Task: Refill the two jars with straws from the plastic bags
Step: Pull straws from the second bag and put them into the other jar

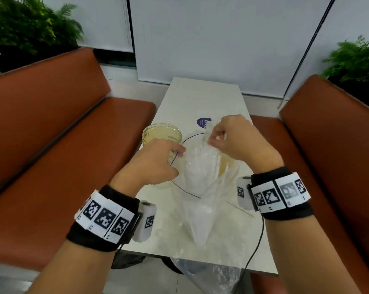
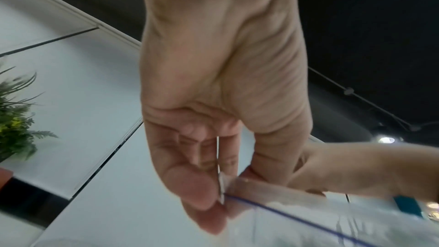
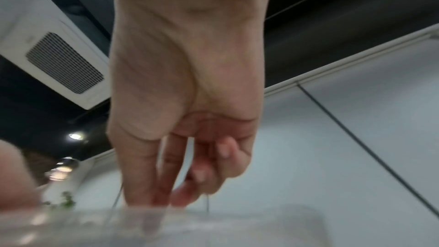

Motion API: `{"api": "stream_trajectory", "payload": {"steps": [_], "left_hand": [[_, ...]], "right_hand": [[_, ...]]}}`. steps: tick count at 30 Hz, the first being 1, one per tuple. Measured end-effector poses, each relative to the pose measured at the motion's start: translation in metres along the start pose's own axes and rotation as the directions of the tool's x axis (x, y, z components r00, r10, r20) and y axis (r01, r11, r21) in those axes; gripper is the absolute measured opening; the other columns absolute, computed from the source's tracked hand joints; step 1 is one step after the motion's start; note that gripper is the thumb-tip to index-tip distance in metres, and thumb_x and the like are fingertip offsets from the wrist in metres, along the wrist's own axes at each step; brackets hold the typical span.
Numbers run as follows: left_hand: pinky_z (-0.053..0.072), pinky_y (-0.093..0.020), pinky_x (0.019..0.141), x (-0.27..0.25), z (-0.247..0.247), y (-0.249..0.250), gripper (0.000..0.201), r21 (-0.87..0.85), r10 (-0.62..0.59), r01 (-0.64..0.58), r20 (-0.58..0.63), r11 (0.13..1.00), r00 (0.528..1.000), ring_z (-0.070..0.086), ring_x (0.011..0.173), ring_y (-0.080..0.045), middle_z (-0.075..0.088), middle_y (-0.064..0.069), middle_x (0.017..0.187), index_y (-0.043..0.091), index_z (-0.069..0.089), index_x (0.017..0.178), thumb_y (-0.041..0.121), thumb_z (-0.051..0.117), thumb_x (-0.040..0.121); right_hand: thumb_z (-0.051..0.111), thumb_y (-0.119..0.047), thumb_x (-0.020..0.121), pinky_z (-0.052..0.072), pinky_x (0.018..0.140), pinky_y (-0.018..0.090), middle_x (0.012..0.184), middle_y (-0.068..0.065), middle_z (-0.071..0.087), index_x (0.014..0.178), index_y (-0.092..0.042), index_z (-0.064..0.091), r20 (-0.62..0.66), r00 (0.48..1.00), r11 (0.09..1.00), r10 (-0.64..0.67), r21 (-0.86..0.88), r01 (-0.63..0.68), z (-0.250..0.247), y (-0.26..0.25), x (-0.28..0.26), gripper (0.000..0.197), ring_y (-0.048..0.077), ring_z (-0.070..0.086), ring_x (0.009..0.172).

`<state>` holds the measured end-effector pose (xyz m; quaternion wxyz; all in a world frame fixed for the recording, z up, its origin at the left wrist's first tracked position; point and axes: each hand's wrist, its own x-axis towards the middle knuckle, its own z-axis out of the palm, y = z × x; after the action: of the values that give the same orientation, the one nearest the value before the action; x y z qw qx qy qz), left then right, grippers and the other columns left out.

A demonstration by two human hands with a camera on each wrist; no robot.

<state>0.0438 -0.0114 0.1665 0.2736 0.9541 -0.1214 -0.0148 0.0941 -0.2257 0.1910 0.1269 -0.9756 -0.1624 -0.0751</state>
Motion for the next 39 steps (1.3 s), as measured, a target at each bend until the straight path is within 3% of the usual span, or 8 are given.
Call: {"api": "stream_trajectory", "payload": {"steps": [6,12,16,20,24,30,35,39], "left_hand": [[0.037,-0.009,0.052,0.002,0.011,-0.009,0.060,-0.111,0.004,-0.007,-0.028,0.994,1.000,0.049,0.047,-0.002,0.057,0.023,0.078,0.022,0.063,0.132,0.002,0.064,0.075],[0.048,-0.028,0.079,0.004,0.025,-0.025,0.050,-0.140,-0.063,0.045,-0.132,0.989,0.989,0.053,0.068,-0.004,0.066,0.016,0.119,0.023,0.061,0.131,0.012,0.062,0.082],[0.048,-0.031,0.089,0.006,0.037,-0.025,0.058,-0.196,-0.112,0.071,-0.207,0.978,0.972,0.057,0.099,-0.009,0.062,0.015,0.118,0.026,0.061,0.129,0.054,0.073,0.080],[0.052,-0.032,0.088,0.008,0.049,-0.016,0.093,-0.268,-0.171,0.099,-0.261,0.958,0.950,0.055,0.100,-0.004,0.057,0.014,0.110,0.028,0.060,0.129,0.080,0.075,0.053],[0.041,-0.025,0.065,0.018,0.061,-0.014,0.081,-0.296,-0.189,0.090,-0.327,0.951,0.926,0.050,0.079,-0.002,0.056,0.011,0.095,0.029,0.064,0.107,0.085,0.072,0.049],[0.046,-0.029,0.052,0.025,0.075,-0.021,0.009,-0.536,-0.199,-0.068,-0.423,0.842,0.884,0.059,0.056,-0.002,0.067,0.007,0.072,0.038,0.067,0.083,0.041,0.075,0.083],[0.060,-0.048,0.062,0.030,0.078,-0.032,0.013,-0.535,-0.174,-0.077,-0.404,0.841,0.898,0.069,0.074,-0.023,0.069,0.000,0.082,0.034,0.057,0.095,0.030,0.065,0.085],[0.057,-0.038,0.057,0.025,0.075,-0.036,0.018,-0.467,-0.135,-0.084,-0.417,0.880,0.899,0.068,0.073,-0.012,0.066,0.007,0.076,0.028,0.062,0.087,0.010,0.062,0.084]], "right_hand": [[0.065,-0.069,0.083,0.047,0.091,0.037,0.130,-0.001,0.060,0.132,-0.033,0.062,0.296,0.955,0.975,-0.039,-0.199,0.102,0.039,-0.033,0.010,0.061,0.024,0.059,0.119],[0.077,-0.037,0.087,0.055,0.077,0.033,0.088,-0.004,0.069,0.093,-0.021,0.074,0.197,0.975,0.989,-0.104,0.121,0.081,0.057,-0.018,0.017,0.017,0.012,0.065,0.081],[0.082,-0.019,0.085,0.039,0.062,0.011,0.074,-0.009,0.067,0.085,-0.014,0.080,0.103,0.982,0.950,-0.160,0.286,0.124,0.043,-0.016,0.017,0.005,-0.010,0.056,0.060],[0.081,-0.015,0.086,0.054,0.050,0.019,0.071,-0.006,0.067,0.089,-0.010,0.079,-0.006,0.973,0.885,-0.230,0.415,0.211,0.011,-0.032,0.016,0.007,0.010,0.064,0.058],[0.081,-0.015,0.086,0.057,0.047,0.028,0.078,0.002,0.072,0.090,-0.009,0.078,-0.050,0.945,0.815,-0.324,0.492,0.306,-0.012,-0.051,0.017,0.008,0.020,0.066,0.053],[0.077,-0.019,0.090,0.046,0.050,0.013,0.082,-0.005,0.065,0.100,-0.012,0.071,-0.132,0.944,0.703,-0.303,0.637,0.315,0.013,-0.063,0.019,0.014,0.003,0.058,0.056],[0.074,-0.069,0.071,0.050,0.063,0.031,0.077,-0.009,0.057,0.091,-0.035,0.056,-0.124,0.980,0.843,-0.153,0.501,0.195,0.054,-0.063,0.017,0.043,0.004,0.048,0.059],[0.065,-0.046,0.094,0.031,0.058,0.017,0.063,-0.019,0.036,0.066,-0.040,0.030,-0.229,0.928,0.870,-0.294,0.339,0.359,0.072,-0.079,0.015,0.045,-0.002,0.038,0.057]]}}
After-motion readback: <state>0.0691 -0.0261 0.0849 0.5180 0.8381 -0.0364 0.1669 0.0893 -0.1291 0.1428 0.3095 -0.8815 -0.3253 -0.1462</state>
